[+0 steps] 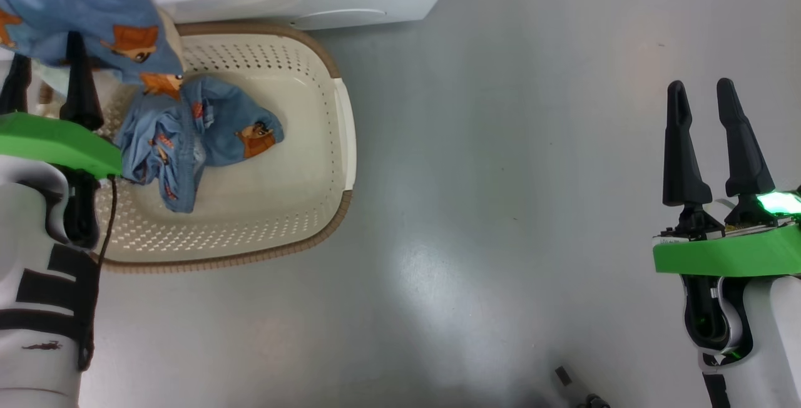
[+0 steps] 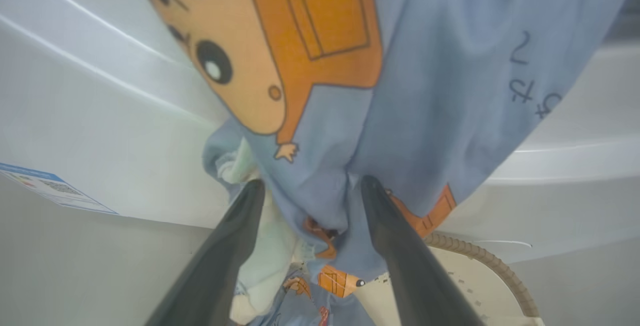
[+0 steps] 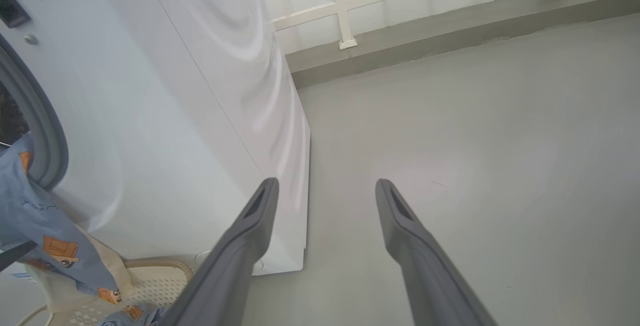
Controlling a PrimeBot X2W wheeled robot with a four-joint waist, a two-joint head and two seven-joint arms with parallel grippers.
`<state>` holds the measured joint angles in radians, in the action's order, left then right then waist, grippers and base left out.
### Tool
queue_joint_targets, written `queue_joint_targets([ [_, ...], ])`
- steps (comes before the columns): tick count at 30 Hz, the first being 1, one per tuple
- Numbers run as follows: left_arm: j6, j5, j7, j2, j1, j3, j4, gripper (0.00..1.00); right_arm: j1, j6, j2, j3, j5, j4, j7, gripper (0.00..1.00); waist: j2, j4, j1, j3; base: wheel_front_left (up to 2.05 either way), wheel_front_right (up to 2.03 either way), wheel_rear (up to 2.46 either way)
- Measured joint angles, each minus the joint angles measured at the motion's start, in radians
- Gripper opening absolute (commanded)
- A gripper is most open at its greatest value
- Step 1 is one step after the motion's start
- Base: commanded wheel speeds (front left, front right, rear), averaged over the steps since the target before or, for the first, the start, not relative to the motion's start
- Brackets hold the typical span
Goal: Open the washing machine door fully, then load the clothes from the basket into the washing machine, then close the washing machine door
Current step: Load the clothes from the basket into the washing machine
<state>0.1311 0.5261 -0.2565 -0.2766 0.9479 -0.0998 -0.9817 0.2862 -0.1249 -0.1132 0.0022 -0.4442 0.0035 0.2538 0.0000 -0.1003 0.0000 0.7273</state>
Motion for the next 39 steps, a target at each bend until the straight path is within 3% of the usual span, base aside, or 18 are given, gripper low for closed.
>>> queue_joint_targets([
  [6, 0.0, 0.066, 0.0, -0.038, 0.002, -0.081, 0.017, 1.0, 0.017, 0.0, 0.002, 0.007, 0.004, -0.011, 0.0, 1.0, 0.0, -0.017, 0.0, 0.014, 0.0, 0.0, 0.0],
  [22, 0.0, 0.258, 0.0, -0.114, 0.001, -0.367, 0.244, 1.0, 0.017, 0.0, 0.017, 0.024, 0.004, -0.014, 0.0, 1.0, 0.0, -0.029, 0.0, 0.013, 0.0, 0.0, 0.0],
  [24, 0.0, 0.29, 0.0, -0.119, 0.0, -0.374, 0.273, 0.67, 0.017, 0.0, 0.017, 0.025, 0.004, -0.014, 0.0, 1.0, 0.0, -0.03, 0.0, 0.009, 0.0, 0.0, 0.0],
  [25, 0.0, 0.3, 0.0, -0.12, 0.0, -0.377, 0.288, 0.32, 0.017, 0.0, 0.018, 0.026, 0.004, -0.014, 0.0, 1.0, 0.0, -0.031, 0.0, 0.006, 0.0, 0.0, 0.0],
  [27, 0.0, 0.31, 0.0, -0.122, -0.001, -0.379, 0.312, 0.0, 0.017, 0.0, 0.018, 0.026, 0.004, -0.013, 0.0, 1.0, 0.0, -0.032, 0.0, 0.001, 0.0, 0.0, 0.0],
  [39, 0.0, 0.35, 0.0, -0.112, -0.086, -0.286, 0.436, 0.0, 0.016, 0.0, 0.028, 0.026, 0.004, -0.008, 0.0, 1.0, 0.0, -0.032, 0.0, -0.054, 0.0, 0.0, 0.0],
])
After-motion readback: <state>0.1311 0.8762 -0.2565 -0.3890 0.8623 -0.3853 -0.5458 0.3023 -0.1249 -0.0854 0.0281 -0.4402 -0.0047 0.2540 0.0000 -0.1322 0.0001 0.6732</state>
